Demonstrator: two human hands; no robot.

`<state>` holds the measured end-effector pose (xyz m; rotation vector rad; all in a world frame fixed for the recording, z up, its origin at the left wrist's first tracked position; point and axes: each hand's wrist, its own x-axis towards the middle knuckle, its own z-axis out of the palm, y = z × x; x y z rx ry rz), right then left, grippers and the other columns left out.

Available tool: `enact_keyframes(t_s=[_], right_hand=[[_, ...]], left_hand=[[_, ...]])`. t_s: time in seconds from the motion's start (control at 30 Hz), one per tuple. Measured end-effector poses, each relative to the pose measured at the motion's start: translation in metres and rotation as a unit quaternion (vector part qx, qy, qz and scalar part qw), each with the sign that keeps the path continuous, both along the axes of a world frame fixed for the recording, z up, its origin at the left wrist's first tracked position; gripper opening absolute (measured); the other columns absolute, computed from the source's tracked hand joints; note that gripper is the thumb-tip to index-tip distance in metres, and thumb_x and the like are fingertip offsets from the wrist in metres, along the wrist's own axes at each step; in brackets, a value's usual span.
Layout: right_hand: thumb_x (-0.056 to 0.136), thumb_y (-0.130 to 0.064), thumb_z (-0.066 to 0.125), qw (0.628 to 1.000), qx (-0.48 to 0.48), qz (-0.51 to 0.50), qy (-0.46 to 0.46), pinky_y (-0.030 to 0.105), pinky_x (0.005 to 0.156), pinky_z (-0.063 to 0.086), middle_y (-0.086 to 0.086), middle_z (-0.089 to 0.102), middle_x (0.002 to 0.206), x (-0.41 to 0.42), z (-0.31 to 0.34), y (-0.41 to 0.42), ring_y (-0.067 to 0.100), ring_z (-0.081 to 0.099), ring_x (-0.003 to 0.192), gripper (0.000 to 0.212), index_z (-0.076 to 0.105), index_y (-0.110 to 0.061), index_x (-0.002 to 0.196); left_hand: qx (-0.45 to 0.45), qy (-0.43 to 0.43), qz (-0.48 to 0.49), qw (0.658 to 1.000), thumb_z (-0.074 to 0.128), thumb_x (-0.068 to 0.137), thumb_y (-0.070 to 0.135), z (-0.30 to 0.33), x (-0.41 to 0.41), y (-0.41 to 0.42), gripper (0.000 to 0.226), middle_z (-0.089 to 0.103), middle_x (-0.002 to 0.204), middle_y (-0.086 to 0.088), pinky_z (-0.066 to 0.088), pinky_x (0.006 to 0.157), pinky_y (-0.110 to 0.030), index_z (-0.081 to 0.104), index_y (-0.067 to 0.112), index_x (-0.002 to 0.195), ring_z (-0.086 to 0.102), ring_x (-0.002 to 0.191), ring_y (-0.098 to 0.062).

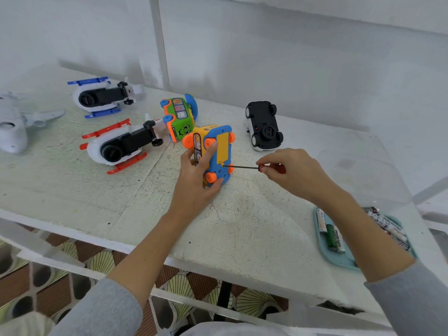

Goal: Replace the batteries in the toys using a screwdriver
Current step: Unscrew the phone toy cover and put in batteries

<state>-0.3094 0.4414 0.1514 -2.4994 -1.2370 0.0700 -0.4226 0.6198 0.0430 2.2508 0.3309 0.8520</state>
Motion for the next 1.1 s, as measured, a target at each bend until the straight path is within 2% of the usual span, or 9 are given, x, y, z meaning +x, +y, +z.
enact_keyframes(t_s=[0.17,0.27,0.37,0.5,0.63,0.77,0.9,1.0,1.1], right_hand=[[0.086,-0.021,0.062,1.0,0.011,0.025,-0.005,0.032,0.075,0.048,-0.007,0.056,0.086,-0.0016,0.0024,0.0012,0.009,0.051,0.076,0.018,0.069,-0.024,0.102],[0.089,-0.029,0.059,1.0,0.007,0.026,0.0,0.033,0.078,0.048,-0.005,0.058,0.092,-0.0029,0.0018,0.0014,0.011,0.054,0.083,0.022,0.066,-0.022,0.109],[0.093,-0.027,0.052,1.0,-0.005,0.009,-0.01,0.033,0.074,0.049,-0.003,0.066,0.093,-0.0024,0.001,0.0008,0.013,0.055,0.086,0.022,0.068,-0.02,0.106],[0.088,-0.023,0.06,0.999,-0.01,0.024,-0.025,0.028,0.069,0.044,-0.009,0.055,0.086,-0.003,0.0007,0.0018,0.01,0.051,0.082,0.016,0.068,-0.027,0.101],[0.087,-0.024,0.061,0.999,-0.029,0.037,-0.016,0.026,0.071,0.041,-0.006,0.054,0.095,-0.0039,-0.0023,0.0029,0.011,0.05,0.084,0.019,0.065,-0.027,0.106],[0.095,-0.025,0.047,0.999,-0.036,0.02,-0.01,0.025,0.065,0.036,-0.008,0.061,0.092,-0.0045,-0.0023,0.0017,0.008,0.048,0.085,0.027,0.063,-0.029,0.116],[0.092,-0.027,0.054,0.998,-0.041,0.027,-0.03,0.017,0.057,0.029,-0.016,0.047,0.075,-0.0033,-0.0018,0.0016,0.003,0.04,0.083,0.022,0.065,-0.033,0.11],[0.088,-0.024,0.06,0.998,-0.044,0.036,-0.026,0.023,0.062,0.032,-0.01,0.049,0.085,-0.0032,-0.0024,0.0037,0.008,0.044,0.081,0.024,0.065,-0.031,0.11],[0.089,-0.024,0.06,0.998,-0.042,0.045,-0.024,0.021,0.061,0.032,-0.008,0.048,0.091,-0.0035,-0.0037,0.0034,0.009,0.046,0.081,0.024,0.064,-0.03,0.112]], left_hand=[[0.003,-0.002,0.004,1.0,0.07,0.083,0.016,-0.001,0.0006,0.0,0.087,0.023,0.144,-0.01,0.04,0.09,-0.018,0.016,0.053,0.14,0.035,0.116,-0.002],[-0.001,-0.003,0.001,1.0,0.07,0.084,0.016,-0.0013,0.0008,0.0009,0.086,0.023,0.144,-0.009,0.04,0.092,-0.02,0.016,0.052,0.14,0.038,0.122,-0.01],[-0.005,0.0,0.003,1.0,0.07,0.084,0.016,-0.0026,0.0009,0.0009,0.085,0.022,0.144,-0.008,0.041,0.092,-0.022,0.017,0.051,0.14,0.041,0.126,-0.017],[-0.004,-0.002,-0.001,1.0,0.07,0.084,0.017,-0.0029,0.0009,0.0021,0.086,0.023,0.144,-0.01,0.042,0.094,-0.024,0.016,0.051,0.141,0.041,0.128,-0.022],[-0.001,-0.002,0.002,1.0,0.07,0.084,0.018,-0.0024,0.0008,0.0015,0.085,0.023,0.144,-0.01,0.041,0.093,-0.023,0.016,0.052,0.141,0.04,0.125,-0.015],[-0.004,-0.003,0.003,1.0,0.07,0.084,0.017,-0.0026,0.001,0.0009,0.087,0.022,0.144,-0.007,0.04,0.095,-0.022,0.016,0.054,0.14,0.038,0.126,-0.014],[-0.01,0.001,0.0,1.0,0.07,0.084,0.018,-0.0036,0.0013,0.0012,0.086,0.02,0.145,-0.005,0.039,0.096,-0.021,0.015,0.052,0.141,0.04,0.13,-0.02],[-0.005,0.003,0.002,1.0,0.071,0.084,0.019,-0.0034,0.0013,0.0012,0.086,0.021,0.146,-0.006,0.039,0.094,-0.018,0.015,0.052,0.141,0.041,0.129,-0.019],[-0.017,0.007,0.006,1.0,0.07,0.083,0.021,-0.0022,0.001,0.001,0.084,0.022,0.144,-0.007,0.043,0.093,-0.024,0.018,0.052,0.141,0.043,0.127,-0.021]])
